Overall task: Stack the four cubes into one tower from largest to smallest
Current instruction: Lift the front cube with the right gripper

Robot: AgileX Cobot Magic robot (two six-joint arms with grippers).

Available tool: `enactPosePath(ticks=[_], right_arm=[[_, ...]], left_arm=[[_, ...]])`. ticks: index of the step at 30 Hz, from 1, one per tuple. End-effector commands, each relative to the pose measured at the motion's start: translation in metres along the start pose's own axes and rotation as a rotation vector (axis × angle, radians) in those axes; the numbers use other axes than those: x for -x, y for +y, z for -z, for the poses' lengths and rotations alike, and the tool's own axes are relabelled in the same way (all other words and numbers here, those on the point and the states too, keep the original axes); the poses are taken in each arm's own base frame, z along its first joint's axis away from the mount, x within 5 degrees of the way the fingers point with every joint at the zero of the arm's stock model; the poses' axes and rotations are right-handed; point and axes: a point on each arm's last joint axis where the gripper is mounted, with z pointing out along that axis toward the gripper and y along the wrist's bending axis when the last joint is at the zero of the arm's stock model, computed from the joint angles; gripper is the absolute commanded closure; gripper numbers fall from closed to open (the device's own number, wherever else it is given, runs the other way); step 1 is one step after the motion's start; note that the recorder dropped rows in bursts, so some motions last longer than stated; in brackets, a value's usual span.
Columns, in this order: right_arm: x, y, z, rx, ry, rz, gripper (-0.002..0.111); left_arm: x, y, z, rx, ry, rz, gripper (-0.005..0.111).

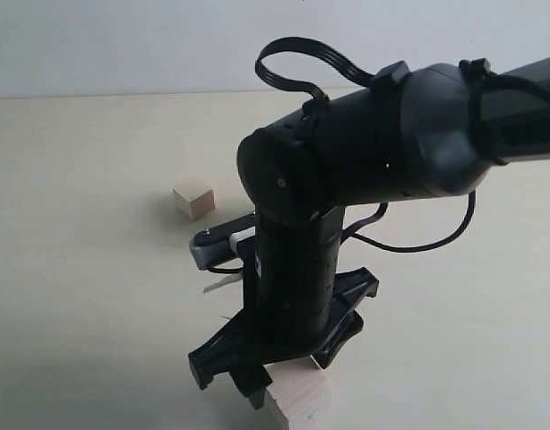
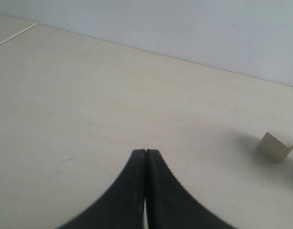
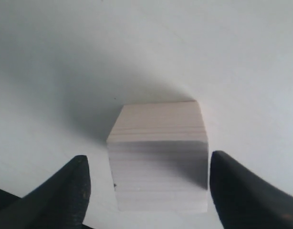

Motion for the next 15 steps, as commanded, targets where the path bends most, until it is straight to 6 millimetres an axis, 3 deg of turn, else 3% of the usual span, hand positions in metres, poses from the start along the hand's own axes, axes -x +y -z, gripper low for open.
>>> enactPosePath(ticks=[1, 6, 12, 15], right_arm=[[-0.002, 0.0, 0.0, -0.006, 0.02, -0.006, 0.052], [0.0, -0.001, -0.006, -0.02, 0.033, -0.003, 0.063], [-0.001, -0.002, -0.001, -0.028, 0.022, 0.001, 0.064], [-0.004, -0.001, 0.012, -0.013, -0.013, 0.001, 0.064]], left_arm=[[0.002, -0.001, 0.001, -0.01, -0.015, -0.01, 0.107], [0.002, -0.001, 0.001, -0.01, -0.015, -0.01, 0.107], [0.002, -0.001, 0.001, -0.01, -0.015, -0.008, 0.107], [0.002, -0.001, 0.001, -0.01, -0.015, -0.008, 0.107]])
